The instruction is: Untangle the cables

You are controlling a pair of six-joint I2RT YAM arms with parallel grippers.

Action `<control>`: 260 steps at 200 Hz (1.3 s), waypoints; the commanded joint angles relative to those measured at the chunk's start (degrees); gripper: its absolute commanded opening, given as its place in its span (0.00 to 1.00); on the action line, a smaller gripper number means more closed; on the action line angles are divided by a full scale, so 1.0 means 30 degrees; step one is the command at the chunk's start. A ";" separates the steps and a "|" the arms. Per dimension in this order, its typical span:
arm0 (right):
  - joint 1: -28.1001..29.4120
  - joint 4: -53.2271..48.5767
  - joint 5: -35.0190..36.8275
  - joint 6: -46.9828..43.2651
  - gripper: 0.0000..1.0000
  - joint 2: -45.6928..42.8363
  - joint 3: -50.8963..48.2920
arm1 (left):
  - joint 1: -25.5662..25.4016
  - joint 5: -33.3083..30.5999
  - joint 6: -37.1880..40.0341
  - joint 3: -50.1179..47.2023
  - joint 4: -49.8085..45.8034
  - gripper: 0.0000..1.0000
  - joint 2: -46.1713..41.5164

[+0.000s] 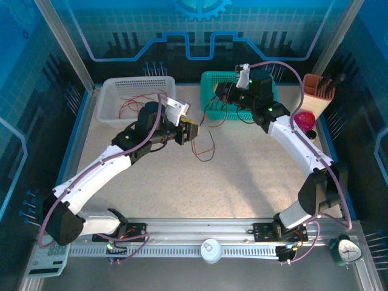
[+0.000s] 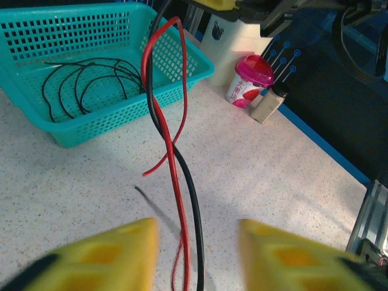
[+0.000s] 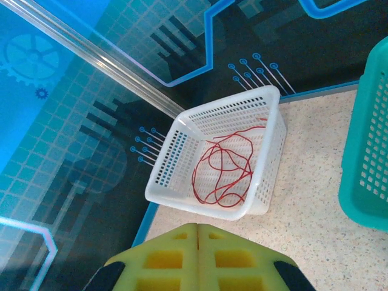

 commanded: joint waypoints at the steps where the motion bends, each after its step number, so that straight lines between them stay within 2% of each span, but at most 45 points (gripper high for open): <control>1: -0.0218 -0.0091 -0.0855 -0.0415 0.00 -0.0791 0.0938 | -0.0040 -0.0828 -0.0398 0.0074 0.0705 0.66 -0.1266; 37: -0.0513 -0.0779 -0.2533 -0.0709 0.00 -0.1264 0.2020 | 0.1516 -0.1026 -0.1374 -0.0469 0.1935 0.78 -0.2204; 65: -0.0944 0.0229 -0.4980 -0.0072 0.00 -0.1495 0.2316 | 0.2931 -0.0561 -0.2534 -0.0130 0.2313 0.78 -0.1459; 92: -0.1353 0.2772 -0.7454 0.1296 0.00 -0.1565 0.2149 | 0.3946 -0.0080 -0.4125 0.0760 0.2695 0.78 -0.0205; 125: -0.1477 0.5789 -0.9518 0.3300 0.00 -0.1400 0.1981 | 0.4216 0.1576 -0.5797 0.2899 0.2742 0.79 0.1476; 169: -0.1069 0.7874 -1.0328 0.5046 0.00 -0.1189 0.1934 | 0.4216 0.5274 -0.5012 0.4260 0.3987 0.80 0.3046; 234: -0.0039 1.1889 -1.0960 0.8633 0.00 0.0095 0.2074 | 0.4187 0.7783 -0.4362 0.4937 0.6662 0.80 0.5134; 260: 0.0267 1.2639 -1.1018 0.9269 0.00 0.0478 0.2206 | 0.4160 0.9490 -0.4326 0.5065 0.7966 0.79 0.5763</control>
